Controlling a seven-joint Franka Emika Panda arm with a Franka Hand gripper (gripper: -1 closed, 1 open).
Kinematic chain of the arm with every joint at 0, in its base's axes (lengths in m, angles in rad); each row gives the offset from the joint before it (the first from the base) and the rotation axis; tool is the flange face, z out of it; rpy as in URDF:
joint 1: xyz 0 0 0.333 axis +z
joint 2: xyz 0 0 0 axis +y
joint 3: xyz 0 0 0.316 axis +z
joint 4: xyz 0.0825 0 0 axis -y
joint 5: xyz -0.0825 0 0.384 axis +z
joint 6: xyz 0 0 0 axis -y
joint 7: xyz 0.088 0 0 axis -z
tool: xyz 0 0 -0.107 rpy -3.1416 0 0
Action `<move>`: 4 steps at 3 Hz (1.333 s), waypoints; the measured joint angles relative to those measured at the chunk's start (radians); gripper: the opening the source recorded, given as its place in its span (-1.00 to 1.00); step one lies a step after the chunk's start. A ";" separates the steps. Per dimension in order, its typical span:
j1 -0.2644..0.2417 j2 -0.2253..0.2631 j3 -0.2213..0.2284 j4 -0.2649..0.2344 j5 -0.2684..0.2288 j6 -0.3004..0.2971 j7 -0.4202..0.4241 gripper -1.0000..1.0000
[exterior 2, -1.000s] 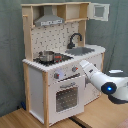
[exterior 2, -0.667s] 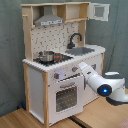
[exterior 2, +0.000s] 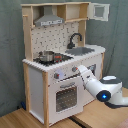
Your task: Play with the kitchen
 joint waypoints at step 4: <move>-0.017 -0.136 0.053 -0.098 0.000 0.259 0.303 1.00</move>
